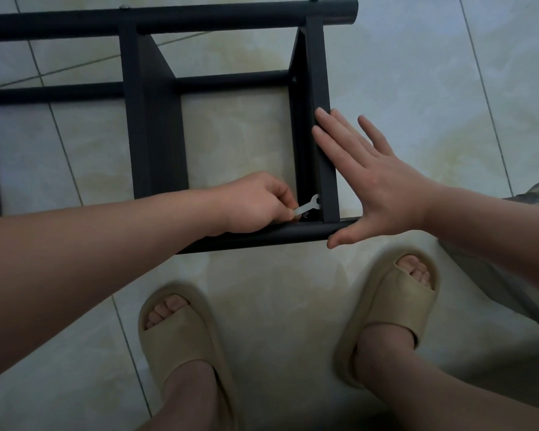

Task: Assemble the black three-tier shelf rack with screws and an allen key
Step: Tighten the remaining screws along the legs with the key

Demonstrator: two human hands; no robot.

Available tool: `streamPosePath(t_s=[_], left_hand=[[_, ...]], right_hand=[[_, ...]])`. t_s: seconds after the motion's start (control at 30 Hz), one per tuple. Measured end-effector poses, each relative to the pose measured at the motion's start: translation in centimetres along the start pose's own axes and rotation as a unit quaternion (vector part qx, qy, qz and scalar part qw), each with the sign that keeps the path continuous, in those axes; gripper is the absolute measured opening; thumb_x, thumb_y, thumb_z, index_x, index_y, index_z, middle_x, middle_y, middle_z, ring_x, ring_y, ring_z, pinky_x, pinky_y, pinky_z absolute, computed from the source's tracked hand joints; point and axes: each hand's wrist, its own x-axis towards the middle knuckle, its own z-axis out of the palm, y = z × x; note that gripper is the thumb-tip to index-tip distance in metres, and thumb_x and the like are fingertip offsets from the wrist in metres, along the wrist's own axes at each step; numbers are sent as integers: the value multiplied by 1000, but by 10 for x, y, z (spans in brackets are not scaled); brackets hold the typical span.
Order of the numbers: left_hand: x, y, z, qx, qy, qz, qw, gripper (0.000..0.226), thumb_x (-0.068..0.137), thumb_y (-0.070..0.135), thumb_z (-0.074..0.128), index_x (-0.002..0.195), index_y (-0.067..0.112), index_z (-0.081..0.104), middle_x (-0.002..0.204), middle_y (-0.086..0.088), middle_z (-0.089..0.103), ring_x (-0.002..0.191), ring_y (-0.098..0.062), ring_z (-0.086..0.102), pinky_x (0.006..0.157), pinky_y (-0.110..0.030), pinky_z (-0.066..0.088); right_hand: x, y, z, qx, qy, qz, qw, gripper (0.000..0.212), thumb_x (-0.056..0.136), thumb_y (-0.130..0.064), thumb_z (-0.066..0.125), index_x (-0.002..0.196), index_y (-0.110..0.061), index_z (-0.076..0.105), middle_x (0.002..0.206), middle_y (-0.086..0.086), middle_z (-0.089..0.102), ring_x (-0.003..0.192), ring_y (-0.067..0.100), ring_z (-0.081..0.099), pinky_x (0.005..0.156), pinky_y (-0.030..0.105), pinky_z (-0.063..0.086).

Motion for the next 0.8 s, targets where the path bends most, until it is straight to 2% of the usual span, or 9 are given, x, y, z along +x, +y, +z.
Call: streamPosePath(t_s=[0.1, 0.17, 0.23, 0.37, 0.43, 0.5, 0.6, 0.7, 0.8], left_hand=[[0, 1, -7, 4, 21, 14, 1000, 16, 92, 11, 65, 83, 22, 70, 73, 8, 73, 72, -6, 64, 61, -14, 45], [1, 4, -14, 33, 43, 35, 998, 16, 90, 13, 68, 83, 26, 73, 77, 8, 75, 76, -5, 66, 69, -18, 47], [1, 6, -19, 66, 62, 53, 994, 16, 89, 19, 70, 82, 33, 72, 78, 14, 75, 79, 2, 66, 74, -16, 47], [3, 12, -19, 69, 71, 82, 992, 19, 88, 20, 73, 77, 35, 70, 73, 18, 69, 71, 10, 62, 67, -9, 44], [4, 13, -14, -1, 68, 74, 995, 19, 89, 16, 72, 78, 32, 70, 72, 18, 68, 69, 10, 61, 66, -7, 45], [5, 13, -8, -99, 49, 29, 993, 14, 91, 17, 70, 82, 27, 70, 77, 13, 69, 78, 1, 64, 69, -16, 50], [7, 15, 0, -240, 14, -49, 970, 3, 94, 22, 67, 91, 20, 68, 82, 4, 71, 84, -12, 69, 72, -28, 51], [9, 16, 4, -313, 8, -84, 946, 2, 95, 22, 66, 95, 20, 64, 77, 5, 71, 76, -11, 69, 70, -27, 50], [10, 14, 5, -342, 28, -101, 934, 4, 94, 20, 66, 92, 23, 64, 75, 6, 70, 69, -9, 66, 65, -24, 49]], right_hand=[[0, 0, 0, 1, 0, -1, 1000, 137, 70, -95, 46, 161, -3, 3, 170, 15, -4, 157, 29, -6, 123, 63, 5], [0, 0, 0, 2, 1, -1, 1000, 137, 70, -95, 46, 162, -3, 2, 170, 15, -4, 157, 29, -6, 123, 63, 5], [0, 0, 1, 2, 2, -1, 1000, 137, 70, -95, 45, 162, -4, 2, 170, 15, -5, 157, 28, -6, 124, 62, 5], [0, 1, 1, 4, 1, -2, 1000, 137, 70, -96, 45, 162, -4, 2, 170, 14, -6, 157, 28, -6, 123, 63, 5], [0, 1, 2, 4, 2, -3, 1000, 137, 70, -96, 45, 162, -5, 2, 170, 14, -5, 157, 28, -6, 123, 63, 5], [0, 1, 2, 4, 1, -2, 1000, 137, 70, -96, 46, 162, -4, 2, 170, 14, -5, 157, 29, -6, 123, 63, 6], [0, 1, 2, 3, 0, -2, 1000, 137, 70, -96, 47, 162, -4, 2, 170, 14, -5, 157, 29, -6, 123, 62, 5], [-1, 1, 1, 6, 2, -1, 1000, 138, 69, -96, 47, 162, -4, 3, 170, 14, -5, 157, 29, -6, 123, 63, 6], [-1, 0, 1, 7, 3, 1, 1000, 138, 69, -96, 47, 162, -4, 3, 170, 14, -4, 158, 28, -6, 124, 62, 5]])
